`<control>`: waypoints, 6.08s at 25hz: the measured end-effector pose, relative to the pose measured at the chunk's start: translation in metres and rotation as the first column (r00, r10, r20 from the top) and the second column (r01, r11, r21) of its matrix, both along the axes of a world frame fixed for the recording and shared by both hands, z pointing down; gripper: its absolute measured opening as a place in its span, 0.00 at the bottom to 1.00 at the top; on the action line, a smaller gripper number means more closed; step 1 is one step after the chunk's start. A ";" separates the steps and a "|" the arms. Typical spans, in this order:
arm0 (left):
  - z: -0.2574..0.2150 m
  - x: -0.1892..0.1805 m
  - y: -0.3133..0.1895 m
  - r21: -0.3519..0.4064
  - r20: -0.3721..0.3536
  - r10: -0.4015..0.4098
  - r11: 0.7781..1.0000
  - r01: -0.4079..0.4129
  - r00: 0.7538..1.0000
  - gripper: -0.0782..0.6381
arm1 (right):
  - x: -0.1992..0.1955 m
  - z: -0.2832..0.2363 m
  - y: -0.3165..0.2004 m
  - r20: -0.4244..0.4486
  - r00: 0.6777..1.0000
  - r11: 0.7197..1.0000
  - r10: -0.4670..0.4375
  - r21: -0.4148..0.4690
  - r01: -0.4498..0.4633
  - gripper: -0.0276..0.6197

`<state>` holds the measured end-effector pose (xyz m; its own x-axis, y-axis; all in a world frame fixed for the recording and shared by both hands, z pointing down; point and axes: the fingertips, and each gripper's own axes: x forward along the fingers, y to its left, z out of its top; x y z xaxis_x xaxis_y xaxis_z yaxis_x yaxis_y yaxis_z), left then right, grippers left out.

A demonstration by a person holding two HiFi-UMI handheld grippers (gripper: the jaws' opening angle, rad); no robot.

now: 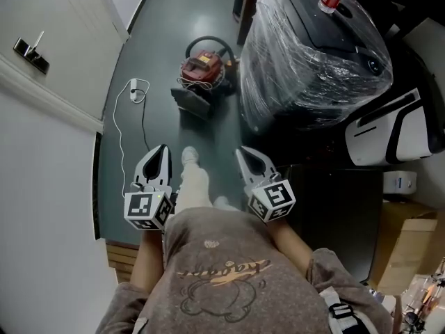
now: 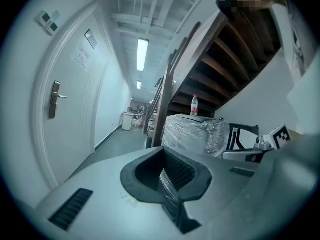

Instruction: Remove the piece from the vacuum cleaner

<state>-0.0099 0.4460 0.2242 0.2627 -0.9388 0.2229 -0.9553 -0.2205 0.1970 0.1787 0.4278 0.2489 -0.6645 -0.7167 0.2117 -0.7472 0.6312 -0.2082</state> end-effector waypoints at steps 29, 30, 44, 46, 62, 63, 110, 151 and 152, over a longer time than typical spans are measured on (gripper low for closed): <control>0.022 -0.100 -0.349 -0.053 -0.025 0.206 0.977 -0.207 0.978 0.11 | -0.121 -0.001 -0.334 -0.037 0.995 0.996 0.089 0.026 -0.088 0.04; 0.023 -0.101 -0.352 -0.054 -0.034 0.201 0.978 -0.203 0.979 0.11 | -0.121 -0.002 -0.339 -0.035 0.996 0.996 0.087 0.022 -0.086 0.04; 0.016 -0.089 -0.391 -0.030 -0.088 0.252 0.966 -0.256 0.964 0.36 | -0.128 0.009 -0.378 0.029 0.999 0.999 -0.034 -0.024 0.035 0.34; 0.019 -0.087 -0.397 -0.031 -0.093 0.258 0.965 -0.261 0.962 0.43 | -0.127 0.012 -0.382 0.026 0.999 0.999 -0.039 -0.034 0.040 0.39; 0.167 -0.062 -0.432 -0.222 -0.054 0.464 0.858 -0.464 0.884 0.50 | -0.122 0.153 -0.412 -0.056 0.994 0.964 -0.092 -0.255 0.075 0.40; 0.185 -0.060 -0.432 -0.246 -0.043 0.487 0.841 -0.482 0.872 0.50 | -0.124 0.168 -0.413 -0.073 0.992 0.960 -0.102 -0.269 0.078 0.40; 0.605 -0.035 -0.426 -0.633 0.091 0.953 0.279 -0.723 0.288 0.26 | -0.187 0.586 -0.380 -0.278 0.824 0.788 -0.494 -0.544 0.288 0.14; 0.602 -0.053 -0.386 -0.691 0.007 0.865 0.367 -0.623 0.502 0.20 | -0.194 0.587 -0.349 -0.209 0.868 0.769 -0.451 -0.585 0.259 0.12; 0.603 -0.054 -0.382 -0.697 0.003 0.867 0.358 -0.621 0.498 0.20 | -0.195 0.588 -0.345 -0.205 0.863 0.763 -0.461 -0.589 0.267 0.13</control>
<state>-0.0642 0.0640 0.8271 0.5786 -0.0318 0.8150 -0.4580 -0.8395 0.2924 -0.0160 0.0830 0.8365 -0.6743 -0.1444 0.7242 -0.5659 0.7312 -0.3811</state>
